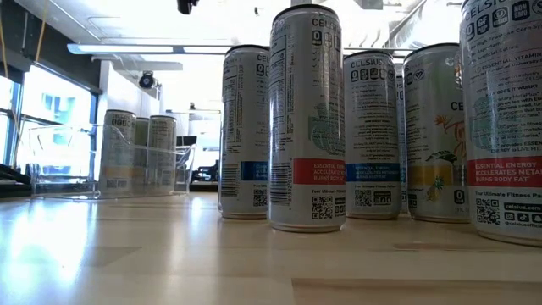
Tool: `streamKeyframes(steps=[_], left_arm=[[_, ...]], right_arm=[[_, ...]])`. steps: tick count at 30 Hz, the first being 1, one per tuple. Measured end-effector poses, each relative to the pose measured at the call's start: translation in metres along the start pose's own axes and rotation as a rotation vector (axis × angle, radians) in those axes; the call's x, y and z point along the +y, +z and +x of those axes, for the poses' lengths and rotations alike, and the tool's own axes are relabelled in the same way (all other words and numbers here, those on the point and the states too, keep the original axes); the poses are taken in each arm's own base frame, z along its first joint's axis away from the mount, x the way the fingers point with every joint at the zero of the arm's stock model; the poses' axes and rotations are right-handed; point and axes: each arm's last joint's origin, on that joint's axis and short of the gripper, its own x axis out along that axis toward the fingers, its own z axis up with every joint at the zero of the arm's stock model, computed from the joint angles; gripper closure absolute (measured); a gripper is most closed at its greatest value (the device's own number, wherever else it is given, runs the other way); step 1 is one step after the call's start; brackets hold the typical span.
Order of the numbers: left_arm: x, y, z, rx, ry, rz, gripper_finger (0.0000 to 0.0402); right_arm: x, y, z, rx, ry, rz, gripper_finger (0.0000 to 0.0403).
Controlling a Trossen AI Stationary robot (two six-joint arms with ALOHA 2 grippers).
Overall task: Sort soda cans
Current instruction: Put the white-pink soda can into the top right transparent bin
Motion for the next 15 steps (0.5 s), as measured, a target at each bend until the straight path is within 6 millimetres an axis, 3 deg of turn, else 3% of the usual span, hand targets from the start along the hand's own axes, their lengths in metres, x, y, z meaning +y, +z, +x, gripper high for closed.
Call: streamKeyframes(steps=[3, 7, 15], left_arm=[[0.001, 0.001, 0.000, -0.015, 0.020, -0.014, 0.0017], [0.001, 0.001, 0.000, -0.018, 0.025, -0.051, 0.0017], [0.001, 0.001, 0.000, -0.022, 0.031, -0.116, 0.0017]], right_arm=[[-0.002, 0.000, 0.000, 0.002, -0.018, -0.093, 0.0111], [-0.008, 0.009, 0.001, 0.064, -0.083, -0.037, 0.0111], [-0.008, 0.012, 0.002, 0.090, -0.081, -0.086, 0.0096]])
